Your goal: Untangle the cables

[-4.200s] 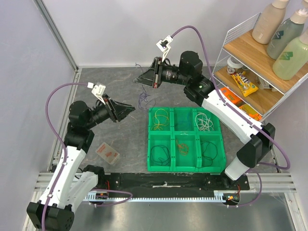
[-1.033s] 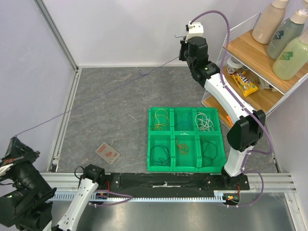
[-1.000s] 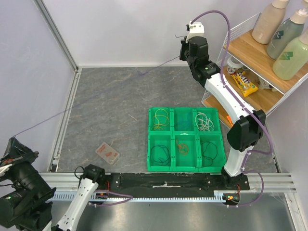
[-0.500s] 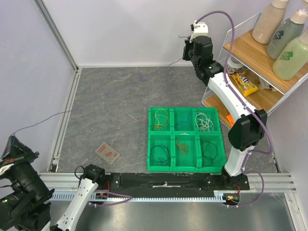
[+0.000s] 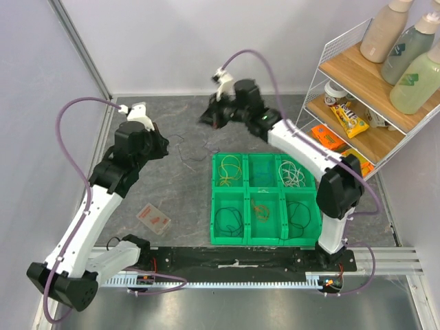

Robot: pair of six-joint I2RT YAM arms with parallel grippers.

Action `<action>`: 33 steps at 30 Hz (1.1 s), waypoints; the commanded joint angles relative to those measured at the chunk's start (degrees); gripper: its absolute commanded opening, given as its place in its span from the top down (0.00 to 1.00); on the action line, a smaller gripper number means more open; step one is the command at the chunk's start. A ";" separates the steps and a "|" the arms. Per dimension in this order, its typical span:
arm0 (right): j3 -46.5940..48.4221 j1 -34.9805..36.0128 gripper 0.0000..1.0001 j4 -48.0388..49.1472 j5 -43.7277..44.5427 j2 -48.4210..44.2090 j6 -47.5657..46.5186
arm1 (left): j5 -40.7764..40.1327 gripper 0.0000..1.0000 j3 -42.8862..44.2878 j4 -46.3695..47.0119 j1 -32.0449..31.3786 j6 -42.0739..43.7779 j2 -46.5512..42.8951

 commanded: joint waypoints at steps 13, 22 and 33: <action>-15.75 8.54 0.78 17.38 -8.37 8.17 11.60 | 12.95 0.98 -15.06 6.58 4.05 -13.35 5.35; -12.93 13.11 0.52 0.32 1.56 8.44 -0.27 | 22.60 0.98 -21.58 12.82 9.77 -14.67 12.72; -12.50 19.52 0.02 -3.47 22.66 9.05 3.22 | 16.03 0.10 -21.05 8.26 11.79 -14.41 6.95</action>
